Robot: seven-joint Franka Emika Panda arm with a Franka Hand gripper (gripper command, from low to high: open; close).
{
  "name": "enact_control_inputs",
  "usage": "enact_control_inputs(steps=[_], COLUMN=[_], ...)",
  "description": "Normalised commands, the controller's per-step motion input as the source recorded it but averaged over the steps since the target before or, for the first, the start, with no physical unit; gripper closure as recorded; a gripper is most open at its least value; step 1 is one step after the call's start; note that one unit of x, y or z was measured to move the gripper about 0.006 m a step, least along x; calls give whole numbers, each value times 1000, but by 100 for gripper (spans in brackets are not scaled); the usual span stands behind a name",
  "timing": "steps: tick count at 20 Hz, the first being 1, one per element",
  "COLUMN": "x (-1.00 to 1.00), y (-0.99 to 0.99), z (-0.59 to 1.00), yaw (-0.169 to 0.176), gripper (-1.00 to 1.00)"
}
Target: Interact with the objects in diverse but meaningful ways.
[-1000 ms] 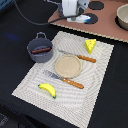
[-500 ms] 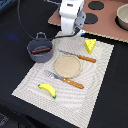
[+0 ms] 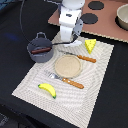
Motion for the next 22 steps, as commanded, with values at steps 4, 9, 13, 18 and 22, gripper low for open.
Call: enact_control_inputs(steps=[4,9,13,18,22], x=[-78,-144,-424,-612,-714], y=[140,37,-148,-365,-373], z=[1000,667,69,0,104], yaw=[-35,-43,-33,-23,-24], gripper=[-100,-100,-100,-100,-100])
